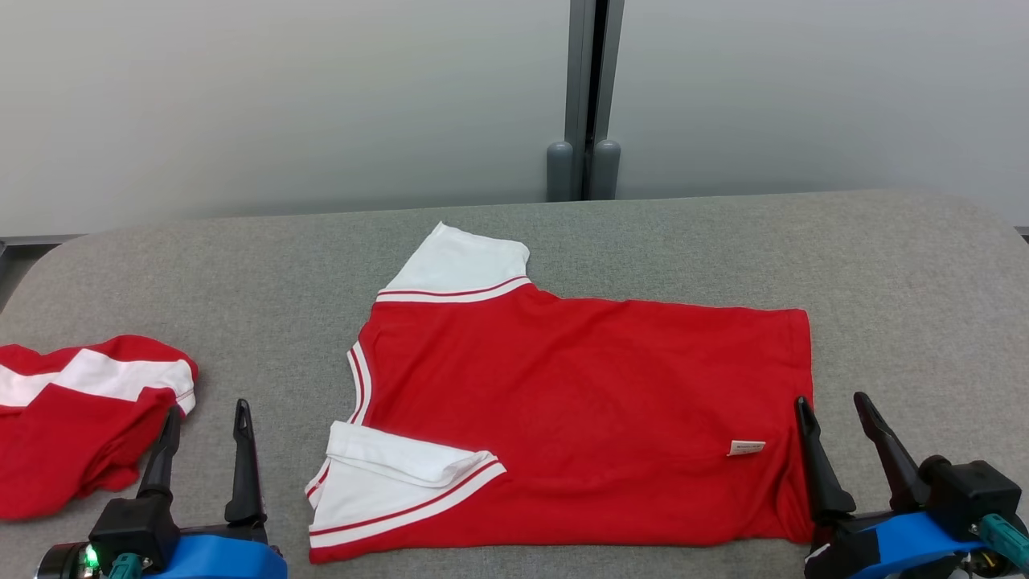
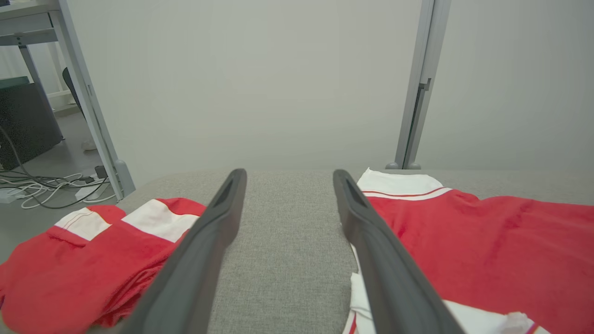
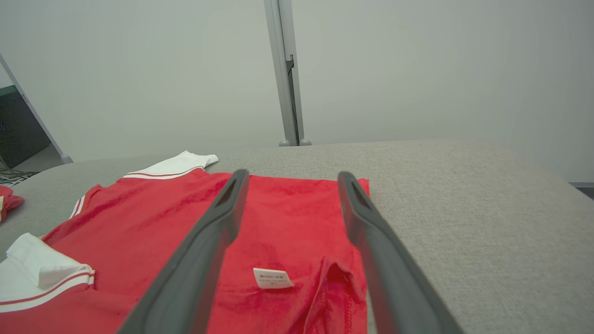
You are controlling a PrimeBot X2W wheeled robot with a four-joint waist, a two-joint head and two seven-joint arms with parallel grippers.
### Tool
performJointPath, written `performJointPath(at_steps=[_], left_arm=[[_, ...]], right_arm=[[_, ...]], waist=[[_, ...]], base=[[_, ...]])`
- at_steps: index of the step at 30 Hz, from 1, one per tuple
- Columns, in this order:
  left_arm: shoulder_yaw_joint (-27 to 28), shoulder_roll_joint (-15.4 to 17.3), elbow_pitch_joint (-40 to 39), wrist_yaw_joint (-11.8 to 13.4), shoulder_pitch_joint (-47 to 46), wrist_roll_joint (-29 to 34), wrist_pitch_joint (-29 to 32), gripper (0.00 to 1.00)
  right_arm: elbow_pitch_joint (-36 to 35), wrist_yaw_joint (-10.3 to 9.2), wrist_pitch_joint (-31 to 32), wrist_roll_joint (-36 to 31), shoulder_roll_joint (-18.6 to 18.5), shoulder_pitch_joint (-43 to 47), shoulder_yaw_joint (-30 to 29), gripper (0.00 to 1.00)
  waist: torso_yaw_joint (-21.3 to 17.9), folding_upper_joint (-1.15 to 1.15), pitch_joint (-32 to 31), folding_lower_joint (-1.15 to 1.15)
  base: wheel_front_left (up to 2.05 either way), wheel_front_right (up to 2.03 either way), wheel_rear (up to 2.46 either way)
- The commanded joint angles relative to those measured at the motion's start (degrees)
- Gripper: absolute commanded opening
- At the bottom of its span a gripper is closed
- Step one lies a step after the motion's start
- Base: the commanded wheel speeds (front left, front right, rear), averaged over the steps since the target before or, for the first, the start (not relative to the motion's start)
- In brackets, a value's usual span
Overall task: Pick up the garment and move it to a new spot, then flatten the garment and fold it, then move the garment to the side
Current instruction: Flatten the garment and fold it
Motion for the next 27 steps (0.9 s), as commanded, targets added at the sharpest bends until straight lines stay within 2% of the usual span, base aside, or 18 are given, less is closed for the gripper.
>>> performJointPath(at_steps=[1, 17, 22, 27], left_arm=[[0.4, -0.2, -0.1, 0.1, 0.0, 0.3, -0.3, 1.0], [0.9, -0.1, 0.5, -0.5, -0.2, 0.8, -0.3, 1.0], [0.9, 0.8, 1.1, -1.3, -3.4, 1.1, -0.3, 1.0], [0.7, 3.1, 2.0, -2.7, -9.8, 1.6, 0.3, 1.0]], right_arm=[[-0.3, 0.01, 0.2, -0.5, 0.0, 0.4, 0.0, 1.0], [0.9, 0.01, 0.5, -0.6, 0.2, -0.2, -0.1, 1.0], [1.0, 0.01, 0.7, -0.8, -0.6, -2.3, -1.1, 1.0], [1.3, 0.01, 1.4, -1.2, -2.6, -6.7, -1.9, 1.0]], waist=[[0.0, 0.0, 0.0, 0.0], [-0.3, 0.0, 0.1, 0.0], [-0.5, 0.0, 1.2, 0.0], [-1.3, 0.0, 3.6, 0.0]], base=[[0.0, 0.0, 0.0], [0.0, 0.0, 0.0], [0.0, 0.0, 0.0], [0.0, 0.0, 0.0]])
